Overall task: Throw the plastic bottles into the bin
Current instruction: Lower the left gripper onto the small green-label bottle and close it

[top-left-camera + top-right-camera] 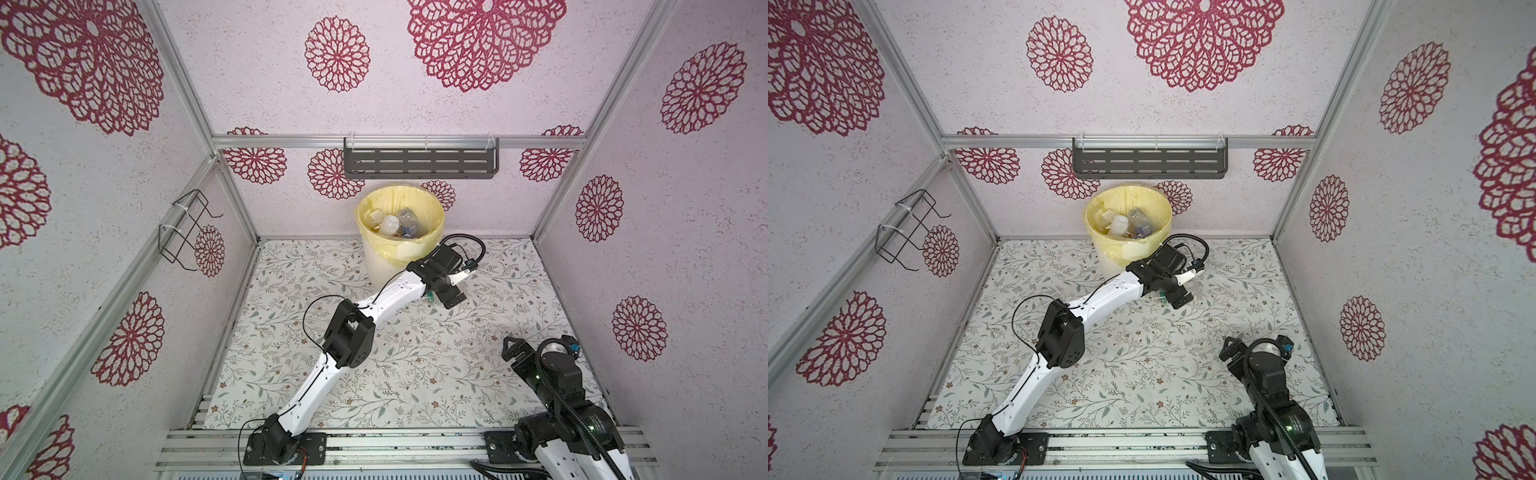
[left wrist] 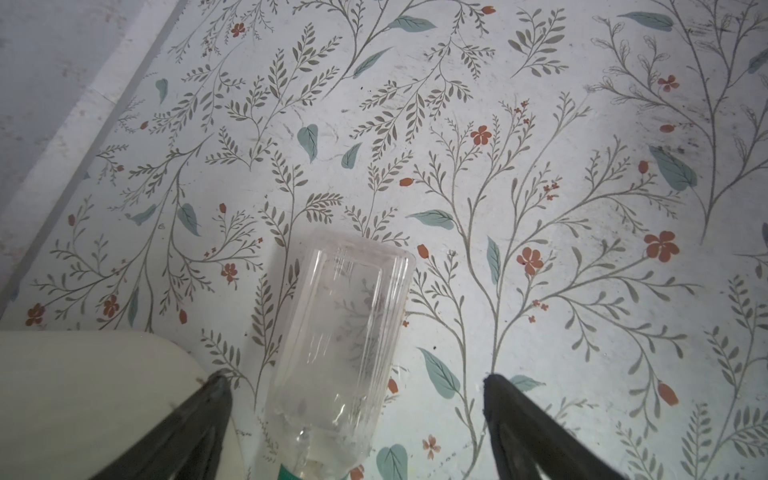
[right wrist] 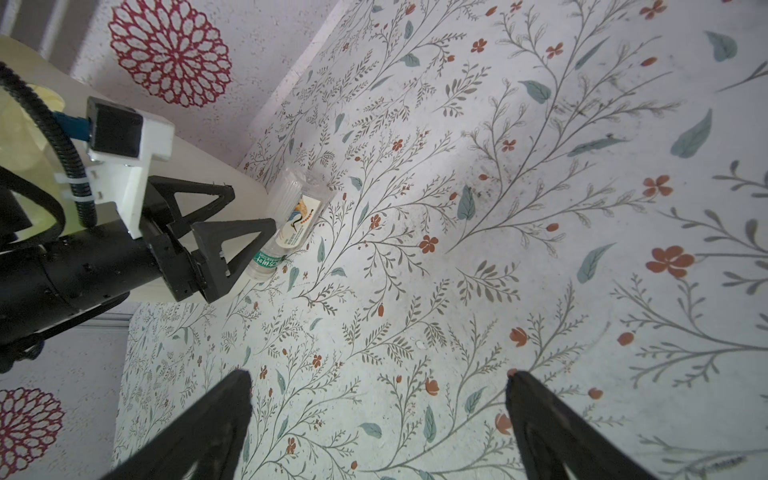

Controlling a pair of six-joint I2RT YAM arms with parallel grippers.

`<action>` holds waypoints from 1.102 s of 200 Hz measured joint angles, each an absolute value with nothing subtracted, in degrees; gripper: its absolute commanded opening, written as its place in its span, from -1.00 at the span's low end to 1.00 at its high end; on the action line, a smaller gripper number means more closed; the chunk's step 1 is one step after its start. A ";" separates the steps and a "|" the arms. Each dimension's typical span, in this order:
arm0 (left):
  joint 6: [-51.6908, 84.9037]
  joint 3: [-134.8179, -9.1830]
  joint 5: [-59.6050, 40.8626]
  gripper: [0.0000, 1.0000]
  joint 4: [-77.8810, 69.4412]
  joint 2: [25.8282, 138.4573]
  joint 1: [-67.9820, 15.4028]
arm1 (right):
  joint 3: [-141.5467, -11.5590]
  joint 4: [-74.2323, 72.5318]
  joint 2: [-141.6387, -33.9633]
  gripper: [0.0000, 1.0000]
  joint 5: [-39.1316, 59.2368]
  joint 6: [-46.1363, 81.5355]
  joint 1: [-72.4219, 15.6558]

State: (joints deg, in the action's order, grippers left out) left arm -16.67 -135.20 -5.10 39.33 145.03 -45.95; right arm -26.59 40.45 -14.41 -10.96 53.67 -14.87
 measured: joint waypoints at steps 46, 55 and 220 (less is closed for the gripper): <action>-16.32 -136.27 -7.99 0.95 38.13 147.61 -45.34 | -25.56 40.16 -14.57 0.98 -11.90 53.69 -14.87; -16.29 -136.40 -8.14 0.95 38.00 148.18 -45.32 | -25.10 40.16 -14.70 0.98 -11.97 53.69 -14.87; -12.12 -134.43 -7.97 1.00 35.90 151.33 -44.73 | -24.08 39.68 -14.92 0.98 -12.91 54.13 -14.87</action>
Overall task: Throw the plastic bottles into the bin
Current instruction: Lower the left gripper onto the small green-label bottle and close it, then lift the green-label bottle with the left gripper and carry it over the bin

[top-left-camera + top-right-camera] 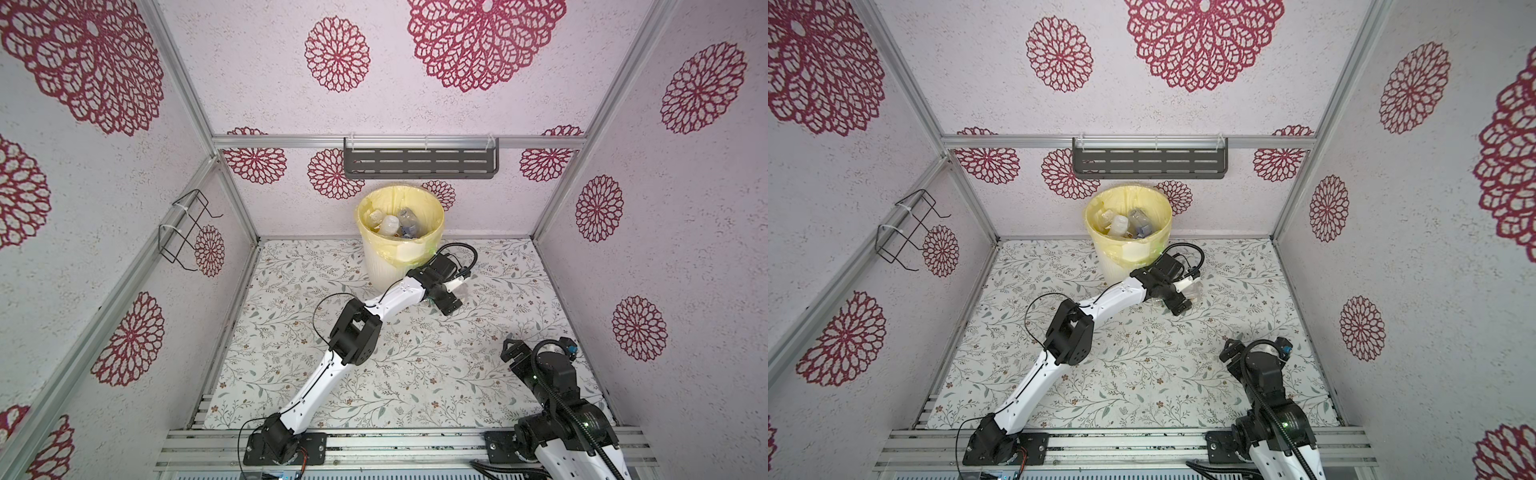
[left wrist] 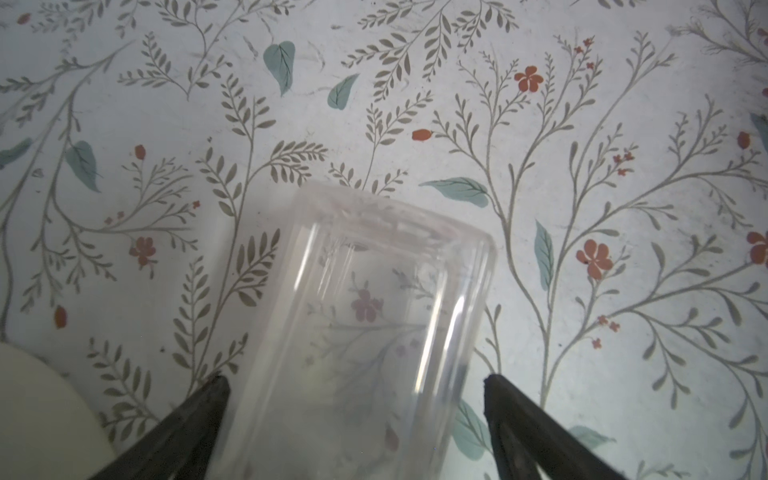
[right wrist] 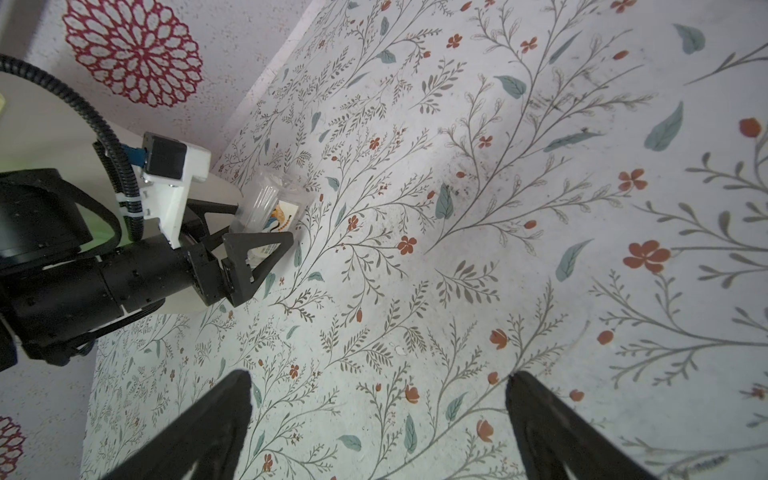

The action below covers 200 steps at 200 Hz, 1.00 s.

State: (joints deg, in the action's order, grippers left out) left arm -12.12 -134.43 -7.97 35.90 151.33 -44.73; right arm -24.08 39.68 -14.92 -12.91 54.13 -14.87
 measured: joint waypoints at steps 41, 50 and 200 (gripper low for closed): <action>-10.20 -131.83 -8.49 0.74 35.70 151.30 -44.73 | -24.01 39.66 -14.76 0.98 -12.88 54.15 -14.87; -9.93 -131.41 -8.51 0.71 35.27 151.09 -44.73 | -24.01 39.68 -14.59 0.98 -12.88 54.15 -14.87; -3.79 -121.38 -9.82 0.01 33.52 143.13 -47.72 | -23.62 41.54 -10.85 0.98 -11.75 55.77 -14.87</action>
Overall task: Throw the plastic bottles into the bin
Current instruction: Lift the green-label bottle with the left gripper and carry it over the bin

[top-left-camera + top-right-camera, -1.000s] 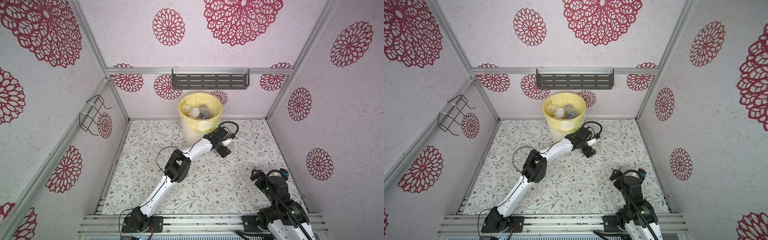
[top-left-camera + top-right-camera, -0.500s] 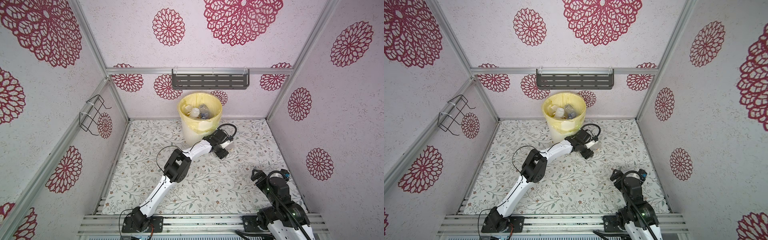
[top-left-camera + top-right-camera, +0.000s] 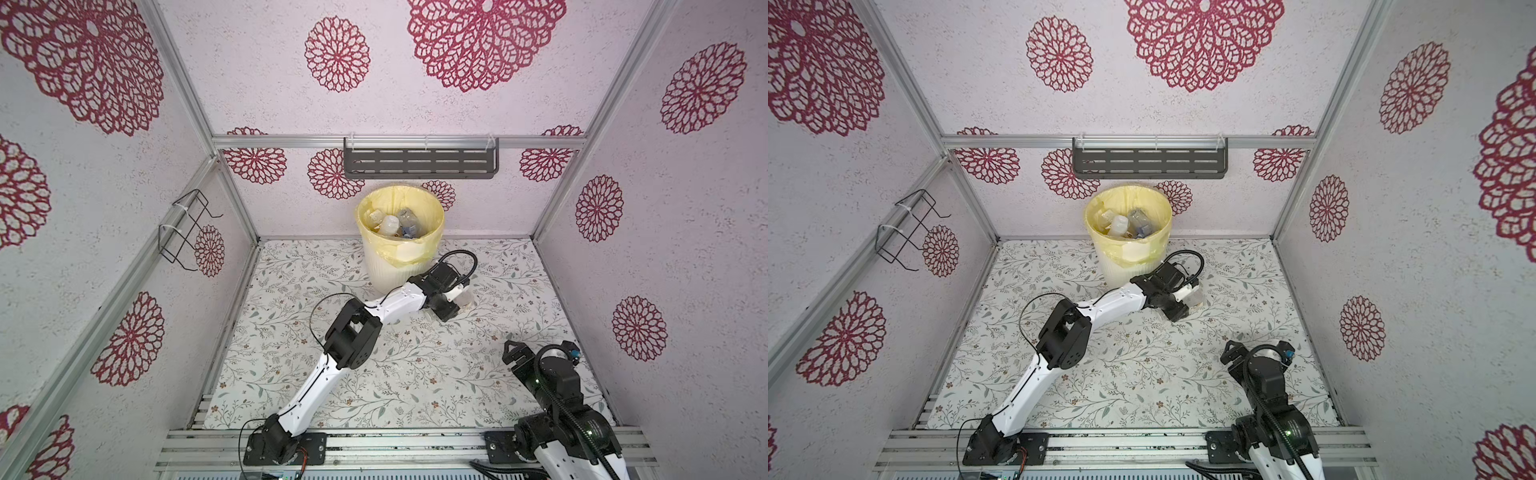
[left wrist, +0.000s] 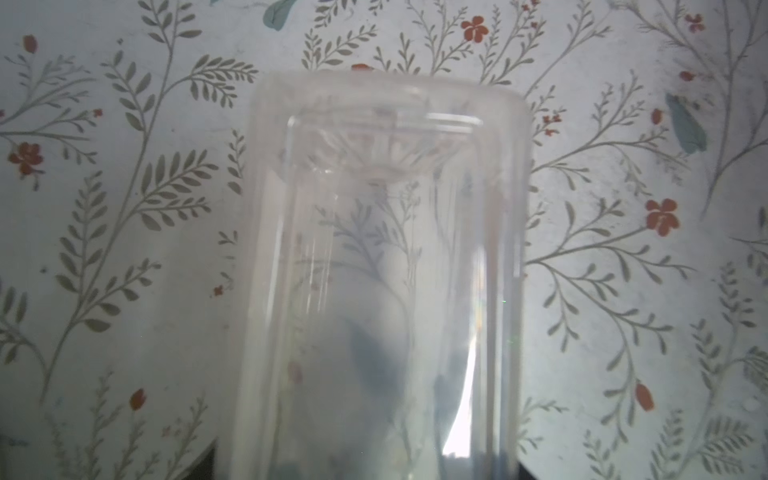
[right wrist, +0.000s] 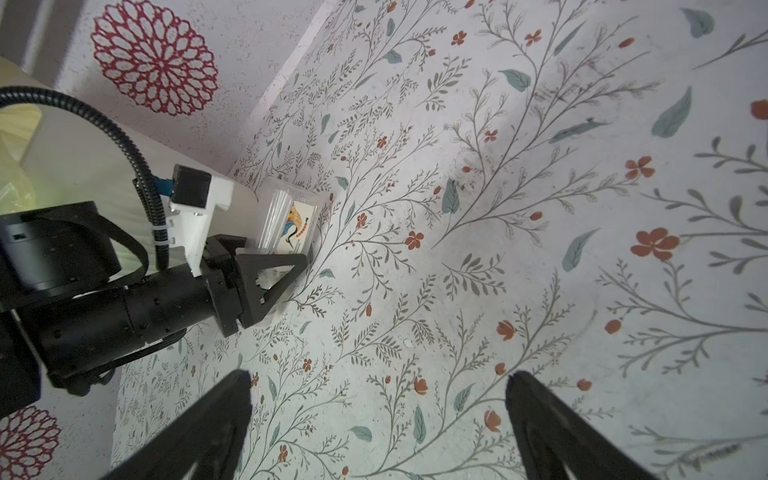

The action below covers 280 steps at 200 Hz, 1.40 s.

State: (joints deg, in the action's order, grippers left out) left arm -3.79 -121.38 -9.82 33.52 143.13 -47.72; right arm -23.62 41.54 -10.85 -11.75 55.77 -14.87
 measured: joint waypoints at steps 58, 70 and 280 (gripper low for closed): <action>2.57 -115.52 -13.10 -0.03 30.94 134.85 -49.43 | -19.70 41.43 -10.74 0.98 -9.61 57.06 -14.87; 4.32 -113.80 -13.67 -0.01 30.20 132.92 -49.63 | -19.29 41.32 -10.74 0.98 -9.02 57.14 -14.87; 20.05 -101.51 -14.09 0.07 24.53 108.20 -50.85 | -11.18 32.25 -13.67 0.98 -5.69 61.14 -14.87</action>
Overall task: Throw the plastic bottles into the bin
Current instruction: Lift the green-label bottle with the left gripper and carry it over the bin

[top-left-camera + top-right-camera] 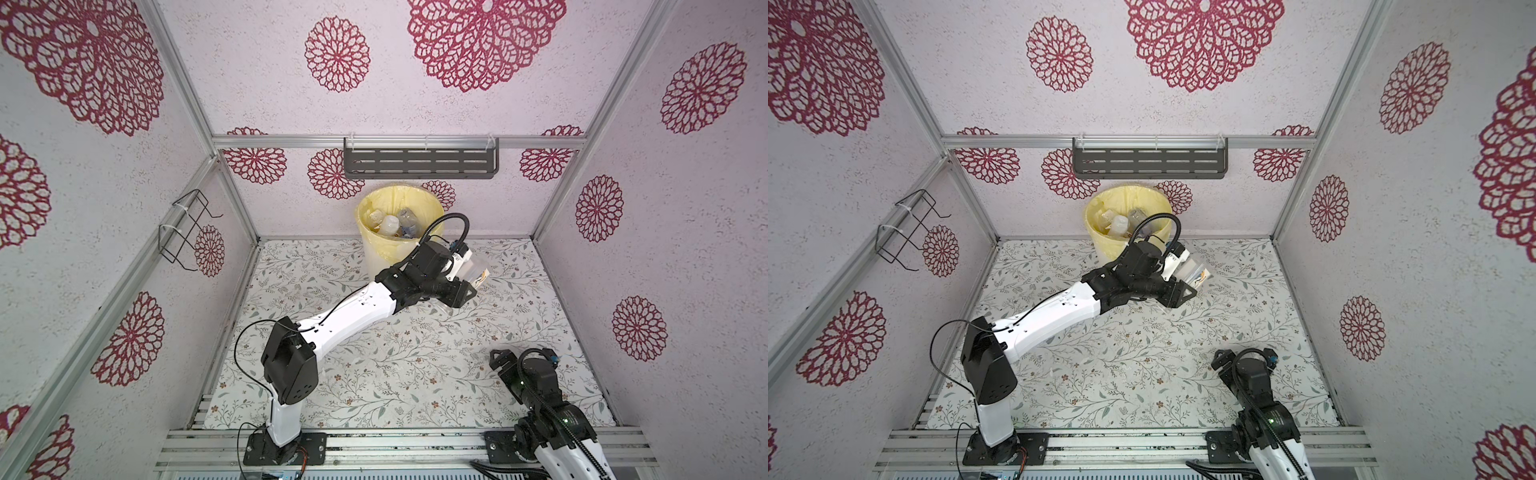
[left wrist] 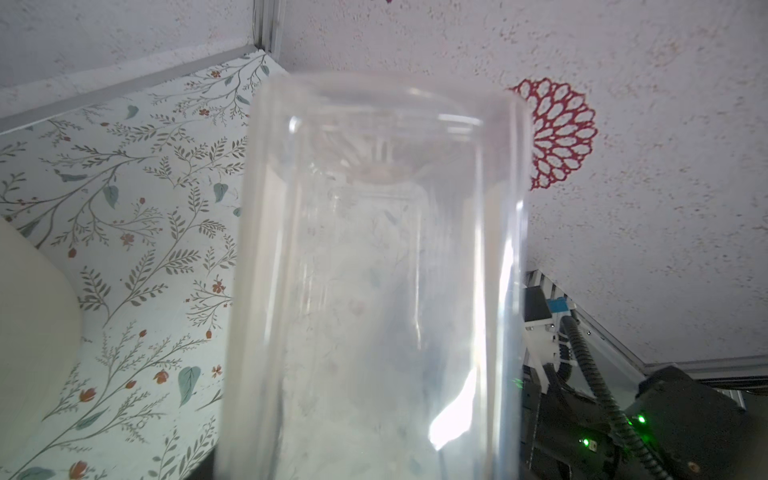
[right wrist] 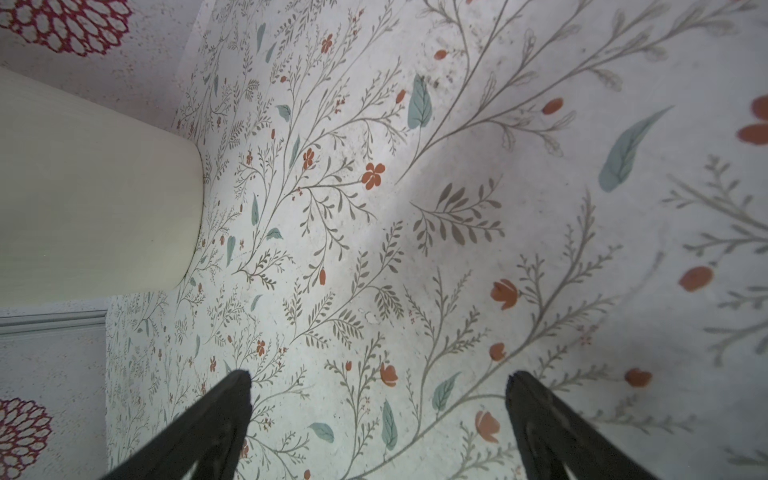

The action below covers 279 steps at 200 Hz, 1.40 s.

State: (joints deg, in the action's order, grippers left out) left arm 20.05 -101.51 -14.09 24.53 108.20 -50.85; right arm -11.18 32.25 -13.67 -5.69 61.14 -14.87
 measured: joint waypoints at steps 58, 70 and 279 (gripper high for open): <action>18.13 -101.38 -7.57 0.06 27.16 103.31 -50.61 | -11.16 30.96 -14.22 0.98 -5.56 61.58 -14.87; 17.91 -100.86 -5.67 0.03 27.86 101.65 -50.19 | -11.16 30.96 -13.74 0.98 -5.56 61.63 -14.87; 28.73 -77.89 9.21 0.08 26.28 71.53 -34.46 | -11.16 31.38 -10.70 0.98 -8.80 63.26 -14.87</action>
State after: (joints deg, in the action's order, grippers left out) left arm 28.73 -77.89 9.21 26.28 71.53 -34.46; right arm -11.16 31.38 -10.70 -8.80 63.26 -14.87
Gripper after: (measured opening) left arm 0.572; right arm 0.989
